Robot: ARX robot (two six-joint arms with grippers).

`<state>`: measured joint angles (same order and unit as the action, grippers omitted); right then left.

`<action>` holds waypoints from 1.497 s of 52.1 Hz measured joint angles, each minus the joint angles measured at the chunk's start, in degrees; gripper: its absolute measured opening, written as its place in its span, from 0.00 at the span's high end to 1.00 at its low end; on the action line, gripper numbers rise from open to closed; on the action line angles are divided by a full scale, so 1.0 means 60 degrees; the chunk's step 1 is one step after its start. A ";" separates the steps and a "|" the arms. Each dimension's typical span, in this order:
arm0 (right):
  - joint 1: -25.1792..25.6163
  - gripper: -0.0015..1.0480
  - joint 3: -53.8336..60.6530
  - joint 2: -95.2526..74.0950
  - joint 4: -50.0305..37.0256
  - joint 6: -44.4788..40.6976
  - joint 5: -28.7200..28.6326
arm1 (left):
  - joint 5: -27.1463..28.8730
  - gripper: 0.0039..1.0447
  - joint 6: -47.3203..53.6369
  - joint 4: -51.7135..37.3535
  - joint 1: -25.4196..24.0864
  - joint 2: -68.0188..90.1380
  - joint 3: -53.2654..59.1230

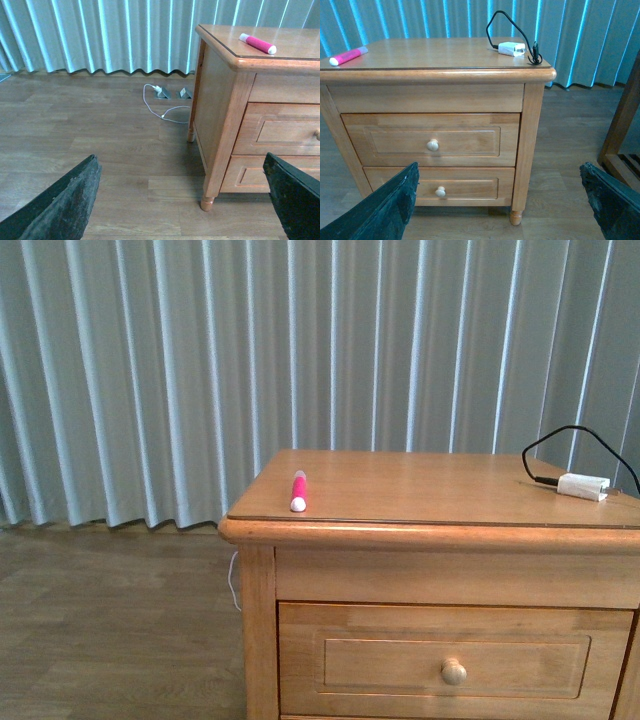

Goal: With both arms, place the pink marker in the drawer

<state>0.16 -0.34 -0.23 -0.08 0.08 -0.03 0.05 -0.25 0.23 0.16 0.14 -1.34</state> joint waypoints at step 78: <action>-0.2386 0.09 -0.3880 -1.3078 -0.5676 -0.0820 0.0885 | -0.0004 0.06 0.0000 0.0000 0.0000 0.0000 0.0000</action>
<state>-14.15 -23.62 -78.70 -34.13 -4.84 5.28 0.03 -0.25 0.23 0.16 0.14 -1.34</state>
